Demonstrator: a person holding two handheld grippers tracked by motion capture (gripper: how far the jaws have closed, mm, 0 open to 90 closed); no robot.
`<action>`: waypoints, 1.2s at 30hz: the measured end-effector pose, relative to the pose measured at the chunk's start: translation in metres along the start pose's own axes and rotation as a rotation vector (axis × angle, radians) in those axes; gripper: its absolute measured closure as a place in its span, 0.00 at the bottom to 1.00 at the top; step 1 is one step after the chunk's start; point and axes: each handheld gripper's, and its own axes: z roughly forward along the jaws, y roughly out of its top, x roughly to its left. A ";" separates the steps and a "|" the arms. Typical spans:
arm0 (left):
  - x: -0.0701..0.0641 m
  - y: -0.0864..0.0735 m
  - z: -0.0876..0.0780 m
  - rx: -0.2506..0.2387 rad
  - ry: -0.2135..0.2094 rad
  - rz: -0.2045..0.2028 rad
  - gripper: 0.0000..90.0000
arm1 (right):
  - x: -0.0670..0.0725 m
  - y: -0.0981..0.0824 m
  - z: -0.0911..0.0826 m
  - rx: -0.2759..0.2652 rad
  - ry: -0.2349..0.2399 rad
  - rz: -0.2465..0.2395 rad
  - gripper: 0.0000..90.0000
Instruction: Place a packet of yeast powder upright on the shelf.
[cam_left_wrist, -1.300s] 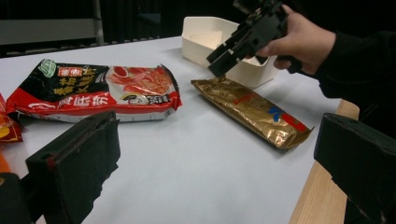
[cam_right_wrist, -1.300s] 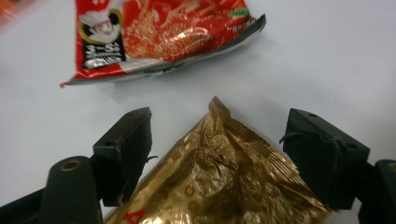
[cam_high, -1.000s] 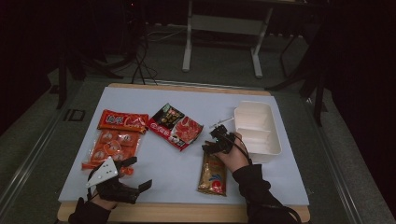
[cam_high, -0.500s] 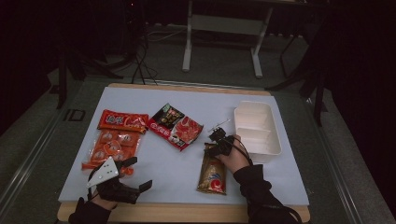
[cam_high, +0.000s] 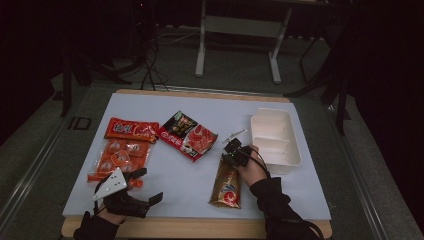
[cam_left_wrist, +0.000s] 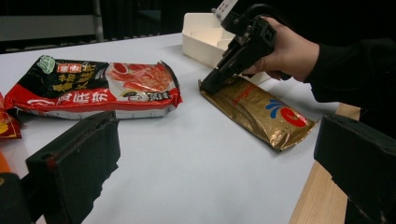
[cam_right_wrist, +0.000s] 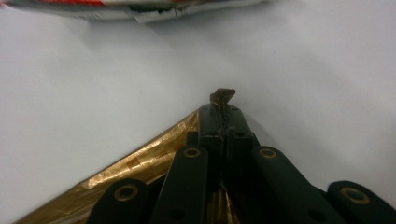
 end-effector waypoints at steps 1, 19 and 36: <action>0.000 0.000 0.000 -0.001 0.000 -0.003 0.01 | -0.001 0.000 -0.003 -0.011 0.010 0.007 0.99; 0.000 0.000 0.001 0.001 0.003 -0.006 0.01 | -0.003 0.008 -0.063 -0.187 0.098 -0.015 1.00; 0.001 -0.001 0.001 0.003 0.004 -0.010 0.01 | 0.006 0.024 -0.104 -0.305 0.086 -0.067 1.00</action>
